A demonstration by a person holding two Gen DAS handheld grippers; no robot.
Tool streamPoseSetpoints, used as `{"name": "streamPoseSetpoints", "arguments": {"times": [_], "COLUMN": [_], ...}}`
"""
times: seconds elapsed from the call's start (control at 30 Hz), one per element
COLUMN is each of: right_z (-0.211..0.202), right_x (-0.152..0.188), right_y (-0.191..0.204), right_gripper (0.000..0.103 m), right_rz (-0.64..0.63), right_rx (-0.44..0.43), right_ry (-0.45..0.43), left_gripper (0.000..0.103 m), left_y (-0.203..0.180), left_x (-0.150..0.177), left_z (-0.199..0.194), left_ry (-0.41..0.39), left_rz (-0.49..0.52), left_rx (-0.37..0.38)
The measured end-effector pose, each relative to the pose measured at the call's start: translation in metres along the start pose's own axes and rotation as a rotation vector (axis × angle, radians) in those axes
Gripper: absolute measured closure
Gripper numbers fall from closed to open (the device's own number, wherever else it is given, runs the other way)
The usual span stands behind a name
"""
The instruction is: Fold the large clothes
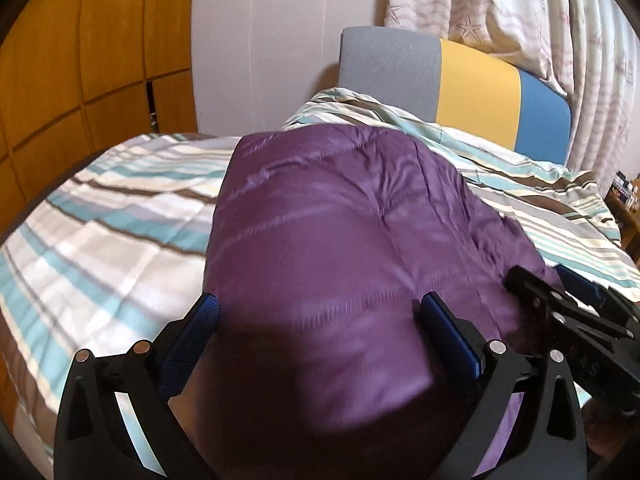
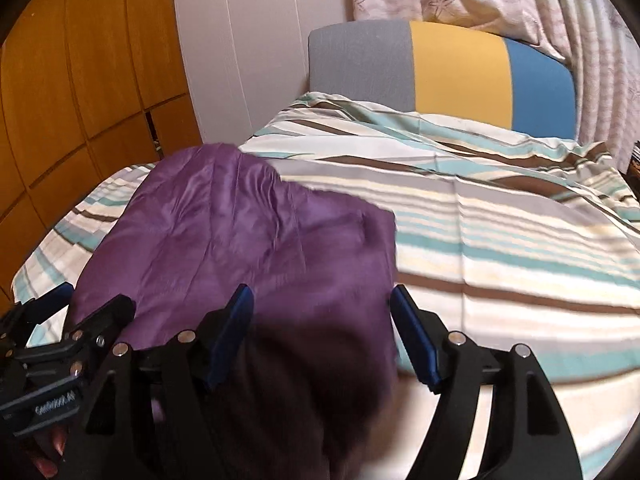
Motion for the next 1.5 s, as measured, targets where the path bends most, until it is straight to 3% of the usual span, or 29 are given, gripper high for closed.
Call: {"name": "streamPoseSetpoints", "arguments": {"times": [0.07,0.2,0.37,0.53,0.8,1.07,1.5], "right_z": [-0.005,0.006,-0.015,-0.058,-0.128,-0.171,-0.190], "right_x": [0.017,0.033,0.033,0.041,0.046,0.044,0.042], "right_y": [-0.003,-0.008,-0.015,-0.011,-0.013,-0.002,0.007], "right_gripper": [0.031,0.024,0.011,0.002,0.002,0.002,0.002], "right_rz": [0.009,0.023,0.108,0.112,0.088,0.040,0.011], "right_rx": [0.008,0.008,-0.010,-0.068,-0.095,-0.130,-0.144], "right_ry": [0.026,0.075,0.109,0.092,0.047,0.008,-0.027], "left_gripper": [0.003,0.003,0.003,0.003,0.003,0.003,0.003], "left_y": [-0.003,-0.011,-0.006,-0.001,0.001,-0.014,-0.007], "left_x": [0.008,0.018,0.023,0.033,0.032,0.037,0.034], "left_z": [-0.003,0.003,-0.014,-0.045,-0.109,-0.162,-0.179], "left_ry": [-0.005,0.001,0.052,0.074,0.013,-0.021,-0.053], "left_rz": [0.005,0.135,0.045,0.041,0.062,0.028,0.023], "left_rx": [0.000,-0.062,0.012,-0.013,-0.028,0.084,0.066]}}
Point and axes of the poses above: each gripper's, at about its wrist camera, not at the fingertips, and z roughly the way its jaws point, y to its left, x to its underside, the point moved 10 cm from there along z, roughly the way its jaws point, and after that the axes turned 9 degrees about z, right-handed, at the moved point
